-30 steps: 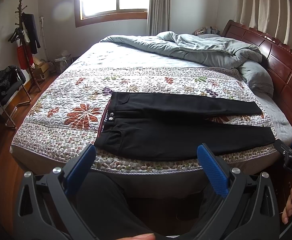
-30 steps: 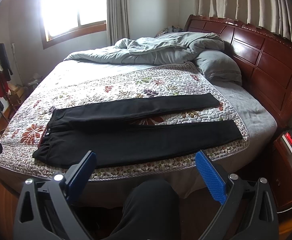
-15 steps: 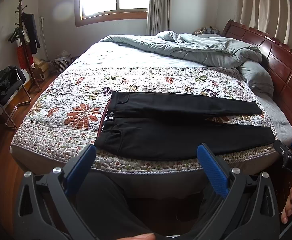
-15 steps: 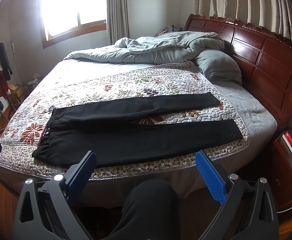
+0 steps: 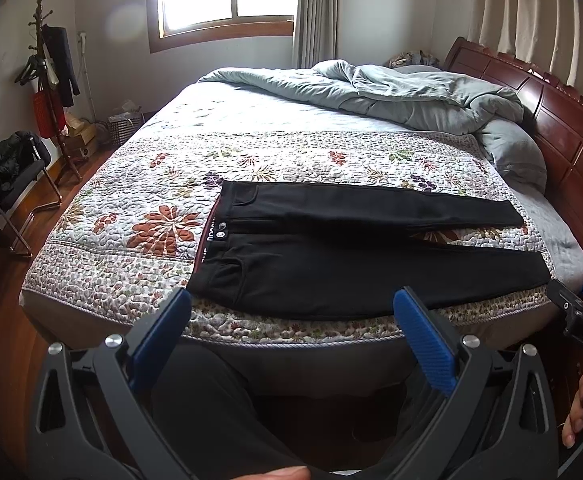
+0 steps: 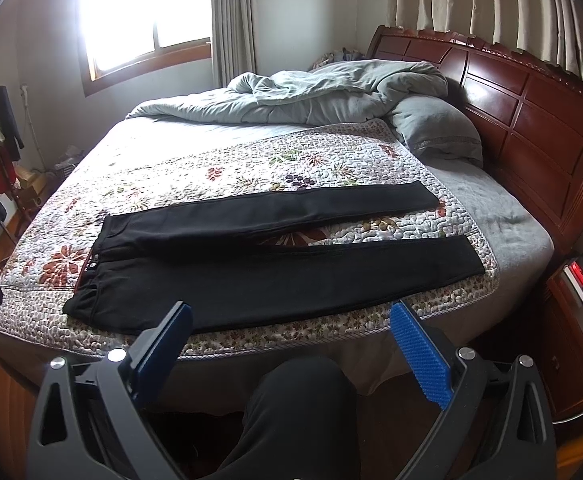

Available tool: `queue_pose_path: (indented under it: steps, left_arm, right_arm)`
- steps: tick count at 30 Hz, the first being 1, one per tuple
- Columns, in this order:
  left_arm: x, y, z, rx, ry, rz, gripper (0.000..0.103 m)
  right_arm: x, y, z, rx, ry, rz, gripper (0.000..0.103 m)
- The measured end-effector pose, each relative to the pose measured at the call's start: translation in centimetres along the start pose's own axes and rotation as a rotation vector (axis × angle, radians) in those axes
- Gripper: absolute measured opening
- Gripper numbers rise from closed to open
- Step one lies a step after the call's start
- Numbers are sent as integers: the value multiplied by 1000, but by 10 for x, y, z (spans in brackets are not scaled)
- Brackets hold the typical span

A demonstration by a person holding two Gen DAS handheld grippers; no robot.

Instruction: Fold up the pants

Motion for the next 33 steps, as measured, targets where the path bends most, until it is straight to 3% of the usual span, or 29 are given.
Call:
queue_pose_path:
  steps: [9,11,13,14,16,19,22,26,31,33]
  left_arm:
    - [5,21,-2,-42,40,-30,100]
    - [5,40,-6,-72,75,-83,100]
    - [4,58,-11,-92,117,-189,100]
    - [-1,71,-14,-119,120,-271,100]
    - [-17,94,-16,-163,78,-359,100]
    - [-51,135,-8,-218,90,-295,100]
    - [-81,178,10,-266,99,-336,100]
    - [-129,251,40,-331,28,-312,100]
    - [-166,316,91,-301,-41,-321,100]
    - [-172,344,110,-329,-66,-349,100]
  right_arm:
    - [-3,18,-2,-23,-27,19,99]
    - [-3,29,2,-13,-50,86,99]
    - [-2,39,6,14,-83,143,99]
    - [0,47,9,20,-106,151,99]
    - [7,71,13,0,-176,103,99]
    - [13,95,20,-9,-233,114,99]
    - [15,121,25,-62,-239,239,99]
    - [23,161,34,-163,-243,310,99]
    - [1,215,66,-271,-358,400,99]
    - [-17,240,79,-308,-436,421,99]
Point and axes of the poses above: each gripper's, at about its wrist camera, not at the fingertips, and y roughly the way its jaws point, x to its right, z to its top, the point moved 6 cm from there along y, roughly the way its jaws point
